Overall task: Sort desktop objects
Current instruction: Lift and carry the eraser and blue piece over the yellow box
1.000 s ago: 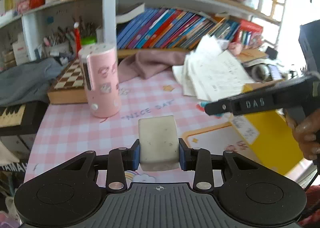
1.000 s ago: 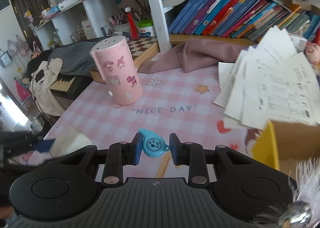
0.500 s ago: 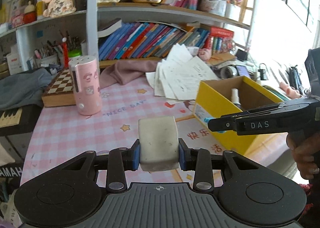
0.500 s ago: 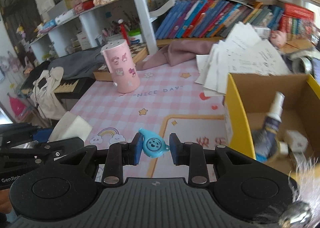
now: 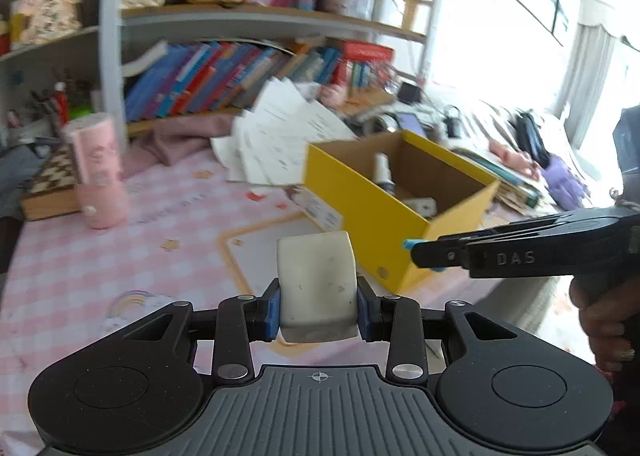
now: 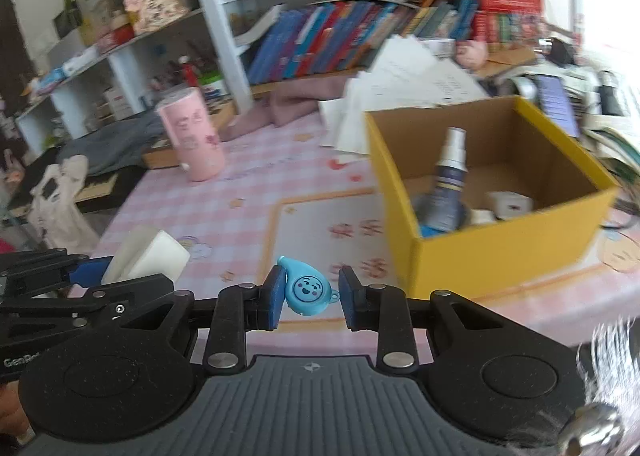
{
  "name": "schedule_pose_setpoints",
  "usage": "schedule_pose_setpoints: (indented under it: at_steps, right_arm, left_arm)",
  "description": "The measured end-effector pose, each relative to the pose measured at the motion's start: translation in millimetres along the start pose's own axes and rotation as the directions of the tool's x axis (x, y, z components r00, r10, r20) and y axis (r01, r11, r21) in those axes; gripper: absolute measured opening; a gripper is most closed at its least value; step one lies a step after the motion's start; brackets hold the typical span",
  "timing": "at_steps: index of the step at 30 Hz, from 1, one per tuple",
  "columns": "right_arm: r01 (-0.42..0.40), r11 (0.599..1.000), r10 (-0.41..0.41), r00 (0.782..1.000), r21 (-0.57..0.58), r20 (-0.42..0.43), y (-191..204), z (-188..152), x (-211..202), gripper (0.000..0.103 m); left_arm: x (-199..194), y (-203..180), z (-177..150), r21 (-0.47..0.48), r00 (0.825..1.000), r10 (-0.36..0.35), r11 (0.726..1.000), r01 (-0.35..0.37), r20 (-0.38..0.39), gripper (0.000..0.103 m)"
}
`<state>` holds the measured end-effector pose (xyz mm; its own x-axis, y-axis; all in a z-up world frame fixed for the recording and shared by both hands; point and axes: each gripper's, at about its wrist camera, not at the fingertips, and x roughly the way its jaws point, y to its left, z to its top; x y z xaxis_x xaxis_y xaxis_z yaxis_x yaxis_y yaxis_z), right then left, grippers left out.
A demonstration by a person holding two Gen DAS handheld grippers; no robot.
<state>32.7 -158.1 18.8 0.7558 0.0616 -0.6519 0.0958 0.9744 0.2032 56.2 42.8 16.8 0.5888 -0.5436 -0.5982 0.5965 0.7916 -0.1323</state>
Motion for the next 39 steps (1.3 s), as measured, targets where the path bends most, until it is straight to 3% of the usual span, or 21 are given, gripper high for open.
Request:
schedule_pose_setpoints:
  at_steps: [7,17,29,39]
  right_arm:
    - [0.125,0.987,-0.127,0.992,0.096,0.011,-32.9,-20.1,-27.7,0.027]
    - [0.185,0.975,-0.188,0.982,0.12,0.014,-61.1,-27.5,-45.8,0.027]
    - [0.182,0.972,-0.19,0.981,0.15,0.037,-91.0,-14.8,-40.3,0.027]
    - [0.132,0.987,-0.139,0.988,0.093,0.069,-121.7,24.2,-11.7,0.027]
  left_arm:
    - [17.6,-35.1,7.6,0.097,0.994,-0.11,0.989,0.111,-0.015,0.034]
    - [34.1,-79.1,21.0,0.202,0.98,-0.2,0.959,0.2,-0.022,0.034]
    - [52.6,-93.0,36.9,0.233,0.982,-0.189,0.954,0.186,-0.013,0.034]
    - [81.3,-98.4,64.4,0.224,0.991,-0.131,0.967,0.12,0.037,0.034]
